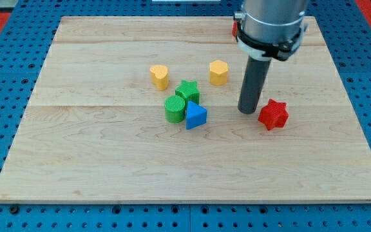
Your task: Place the yellow hexagon on top of the red star
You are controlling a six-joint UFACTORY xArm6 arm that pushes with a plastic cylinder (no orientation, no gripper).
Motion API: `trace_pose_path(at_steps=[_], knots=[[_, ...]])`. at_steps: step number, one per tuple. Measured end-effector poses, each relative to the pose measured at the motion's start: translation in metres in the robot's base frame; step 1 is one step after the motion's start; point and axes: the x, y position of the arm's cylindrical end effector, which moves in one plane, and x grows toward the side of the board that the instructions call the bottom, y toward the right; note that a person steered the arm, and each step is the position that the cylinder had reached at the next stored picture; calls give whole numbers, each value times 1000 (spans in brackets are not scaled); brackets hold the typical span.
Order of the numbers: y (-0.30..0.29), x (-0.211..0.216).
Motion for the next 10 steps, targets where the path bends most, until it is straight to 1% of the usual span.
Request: trace_pose_path(at_steps=[1,2,3,4,5,6,7,8,9,10], knots=[[33,-14],[67,16],[55,62],[83,8],[81,-66],[37,-116],[-6,-136],[-49,-108],[-52,-50],[-63,-37]])
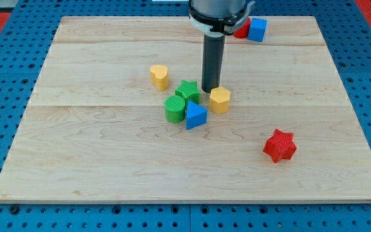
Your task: Place the yellow hexagon on top of the red star
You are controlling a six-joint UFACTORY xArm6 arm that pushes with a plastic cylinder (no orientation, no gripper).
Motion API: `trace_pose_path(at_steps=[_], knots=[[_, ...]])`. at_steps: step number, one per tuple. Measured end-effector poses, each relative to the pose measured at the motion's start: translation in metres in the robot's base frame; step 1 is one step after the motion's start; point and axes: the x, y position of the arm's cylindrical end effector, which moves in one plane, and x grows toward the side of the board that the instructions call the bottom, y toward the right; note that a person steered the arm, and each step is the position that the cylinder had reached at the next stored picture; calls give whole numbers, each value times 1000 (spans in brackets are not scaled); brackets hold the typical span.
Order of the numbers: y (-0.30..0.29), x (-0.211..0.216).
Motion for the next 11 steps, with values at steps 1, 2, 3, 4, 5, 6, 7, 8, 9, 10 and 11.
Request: trace_pose_path(at_steps=[1,2,3,4,5,6,7,8,9,10,11], knots=[[-12,13],[25,46],[57,94],[80,101],[77,43],[68,-6],[117,-8],[101,43],[87,58],[96,39],[75,-31]])
